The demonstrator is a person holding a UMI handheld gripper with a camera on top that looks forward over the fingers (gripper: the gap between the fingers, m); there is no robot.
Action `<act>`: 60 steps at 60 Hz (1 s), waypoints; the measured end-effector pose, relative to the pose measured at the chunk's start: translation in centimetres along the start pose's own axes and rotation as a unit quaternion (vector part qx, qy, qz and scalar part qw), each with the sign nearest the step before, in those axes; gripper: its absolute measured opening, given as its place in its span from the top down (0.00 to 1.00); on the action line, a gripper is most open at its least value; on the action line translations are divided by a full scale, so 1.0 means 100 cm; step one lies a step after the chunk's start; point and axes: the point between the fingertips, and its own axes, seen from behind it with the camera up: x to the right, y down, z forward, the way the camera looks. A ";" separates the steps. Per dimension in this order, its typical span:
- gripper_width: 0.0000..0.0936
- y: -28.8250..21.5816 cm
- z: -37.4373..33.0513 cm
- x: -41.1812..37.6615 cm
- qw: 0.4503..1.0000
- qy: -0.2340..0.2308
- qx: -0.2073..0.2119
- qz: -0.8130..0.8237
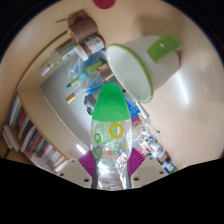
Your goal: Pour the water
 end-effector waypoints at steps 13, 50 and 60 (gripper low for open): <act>0.59 -0.017 0.002 -0.030 0.988 -0.066 0.023 0.136; 0.59 0.044 -0.023 -0.196 0.766 -0.045 0.017 -0.641; 0.58 -0.025 -0.071 -0.322 0.549 -0.044 0.176 -0.816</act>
